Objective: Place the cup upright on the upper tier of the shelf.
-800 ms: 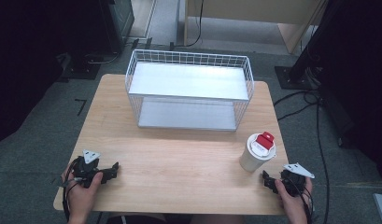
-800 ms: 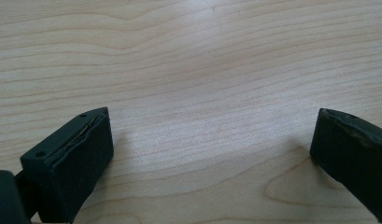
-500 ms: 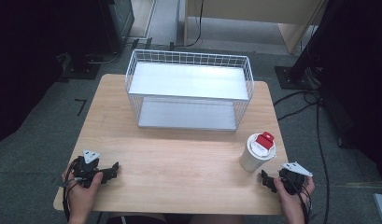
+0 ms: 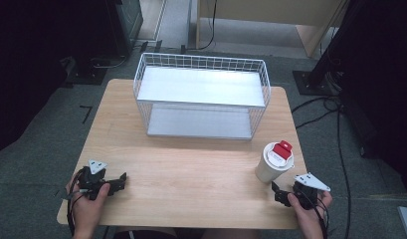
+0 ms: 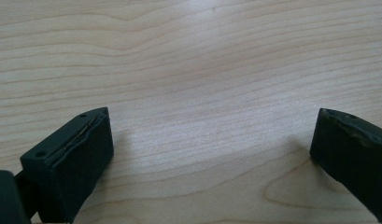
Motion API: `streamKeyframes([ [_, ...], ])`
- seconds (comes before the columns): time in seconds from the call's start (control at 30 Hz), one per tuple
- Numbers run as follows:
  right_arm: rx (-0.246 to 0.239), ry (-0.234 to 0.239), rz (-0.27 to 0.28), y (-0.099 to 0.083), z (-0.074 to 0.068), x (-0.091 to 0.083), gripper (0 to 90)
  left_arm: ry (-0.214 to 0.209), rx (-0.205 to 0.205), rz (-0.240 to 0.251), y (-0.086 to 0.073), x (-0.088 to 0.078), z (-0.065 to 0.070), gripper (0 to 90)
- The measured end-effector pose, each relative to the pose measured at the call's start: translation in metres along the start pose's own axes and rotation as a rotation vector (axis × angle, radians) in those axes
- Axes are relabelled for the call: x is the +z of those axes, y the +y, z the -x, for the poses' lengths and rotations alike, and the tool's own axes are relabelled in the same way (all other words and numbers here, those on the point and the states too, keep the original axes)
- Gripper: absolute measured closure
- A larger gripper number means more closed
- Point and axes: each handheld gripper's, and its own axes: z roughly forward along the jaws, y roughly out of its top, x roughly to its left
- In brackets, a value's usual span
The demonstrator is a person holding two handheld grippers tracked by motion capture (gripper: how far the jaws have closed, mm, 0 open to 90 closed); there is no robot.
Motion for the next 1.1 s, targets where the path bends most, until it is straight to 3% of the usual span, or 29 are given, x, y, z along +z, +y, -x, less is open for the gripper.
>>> streamKeyframes([
  [0.37,0.021,0.111,0.125,0.010,-0.014,-0.005,8.3,0.000,0.000,0.000,0.000,0.000,0.000,0.0],
  [0.6,0.057,0.110,0.191,0.016,-0.021,0.000,11.7,0.000,0.000,-0.001,0.000,0.000,0.000,0.0],
  [0.87,0.056,0.098,0.238,0.021,-0.026,0.006,12.3,0.000,0.000,-0.001,0.000,0.000,0.000,0.0],
  [1.1,0.055,0.117,0.254,0.026,-0.025,0.014,10.2,0.000,0.000,-0.001,0.000,0.000,0.000,0.0],
])
